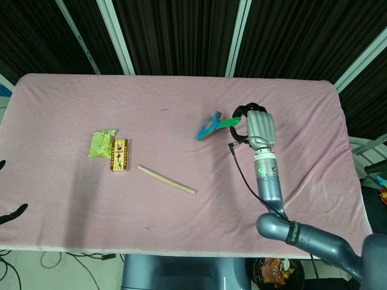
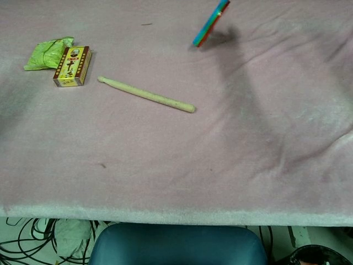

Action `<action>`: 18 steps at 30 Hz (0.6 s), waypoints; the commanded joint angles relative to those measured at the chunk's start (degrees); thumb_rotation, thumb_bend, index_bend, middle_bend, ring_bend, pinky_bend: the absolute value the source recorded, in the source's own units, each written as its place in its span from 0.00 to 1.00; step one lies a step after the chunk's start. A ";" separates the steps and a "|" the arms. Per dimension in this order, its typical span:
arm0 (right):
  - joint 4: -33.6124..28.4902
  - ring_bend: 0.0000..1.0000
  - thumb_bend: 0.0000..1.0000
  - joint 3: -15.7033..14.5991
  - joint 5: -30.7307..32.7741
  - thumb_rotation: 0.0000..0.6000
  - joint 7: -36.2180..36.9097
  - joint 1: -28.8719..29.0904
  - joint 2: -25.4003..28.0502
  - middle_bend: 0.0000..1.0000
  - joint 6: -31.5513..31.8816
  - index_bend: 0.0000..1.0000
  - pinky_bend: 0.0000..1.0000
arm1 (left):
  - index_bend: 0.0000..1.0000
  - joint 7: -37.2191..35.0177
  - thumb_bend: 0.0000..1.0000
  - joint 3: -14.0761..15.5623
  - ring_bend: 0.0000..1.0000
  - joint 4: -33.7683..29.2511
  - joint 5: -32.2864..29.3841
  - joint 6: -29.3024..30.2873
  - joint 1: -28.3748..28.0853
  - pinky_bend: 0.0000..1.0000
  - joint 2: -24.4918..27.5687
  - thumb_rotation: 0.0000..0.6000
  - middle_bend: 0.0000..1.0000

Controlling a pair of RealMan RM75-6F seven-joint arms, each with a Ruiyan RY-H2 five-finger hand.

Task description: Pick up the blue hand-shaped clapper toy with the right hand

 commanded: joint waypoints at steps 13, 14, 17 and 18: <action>-22.35 0.27 0.65 -0.88 -5.35 1.00 8.65 -15.58 19.61 0.49 8.95 0.88 0.29 | 0.00 2.03 0.00 -0.01 0.00 1.05 0.86 1.27 0.14 0.00 -1.13 1.00 0.00; -22.80 0.27 0.65 -1.05 -5.68 1.00 9.12 -16.04 20.23 0.49 9.05 0.88 0.29 | 0.00 2.16 0.00 0.01 0.00 1.09 0.88 1.30 0.16 0.00 -1.19 1.00 0.00; -23.79 0.27 0.66 -1.63 -6.74 1.00 10.80 -17.43 21.88 0.49 9.46 0.88 0.29 | 0.00 2.42 0.00 -0.03 0.00 1.17 0.89 1.48 0.21 0.00 -1.34 1.00 0.00; -24.24 0.27 0.66 -1.82 -7.08 1.00 11.67 -17.95 22.41 0.49 9.61 0.88 0.29 | 0.00 2.52 0.00 -0.07 0.00 1.23 0.92 1.63 0.23 0.00 -1.39 1.00 0.00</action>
